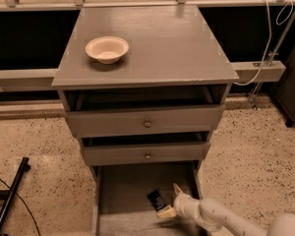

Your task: Pick rxbar blueberry from bottom drawer and place on counter

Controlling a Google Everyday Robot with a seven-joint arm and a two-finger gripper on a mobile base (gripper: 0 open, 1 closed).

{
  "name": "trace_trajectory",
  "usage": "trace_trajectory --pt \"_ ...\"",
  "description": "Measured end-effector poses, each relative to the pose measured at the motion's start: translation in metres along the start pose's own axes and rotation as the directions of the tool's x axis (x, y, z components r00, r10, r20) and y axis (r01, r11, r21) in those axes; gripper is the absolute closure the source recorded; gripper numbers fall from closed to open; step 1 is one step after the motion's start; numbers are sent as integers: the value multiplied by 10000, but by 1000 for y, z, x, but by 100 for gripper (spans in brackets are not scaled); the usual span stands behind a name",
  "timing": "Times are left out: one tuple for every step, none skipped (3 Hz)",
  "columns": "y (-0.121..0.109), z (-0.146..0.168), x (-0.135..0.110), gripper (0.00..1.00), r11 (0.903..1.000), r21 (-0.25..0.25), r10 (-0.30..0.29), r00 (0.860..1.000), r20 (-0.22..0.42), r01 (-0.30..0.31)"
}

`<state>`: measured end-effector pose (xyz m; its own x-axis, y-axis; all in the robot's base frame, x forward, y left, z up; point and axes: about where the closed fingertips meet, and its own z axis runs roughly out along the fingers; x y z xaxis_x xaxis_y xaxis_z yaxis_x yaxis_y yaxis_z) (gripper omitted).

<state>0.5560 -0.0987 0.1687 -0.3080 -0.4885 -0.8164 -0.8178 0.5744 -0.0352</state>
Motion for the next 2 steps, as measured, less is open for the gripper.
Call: trace_trajectory --pt "10 20 26 16 9996 93 276 9994 -185 -274" --pt "20 32 41 47 9986 211 496 9984 -280 -490"
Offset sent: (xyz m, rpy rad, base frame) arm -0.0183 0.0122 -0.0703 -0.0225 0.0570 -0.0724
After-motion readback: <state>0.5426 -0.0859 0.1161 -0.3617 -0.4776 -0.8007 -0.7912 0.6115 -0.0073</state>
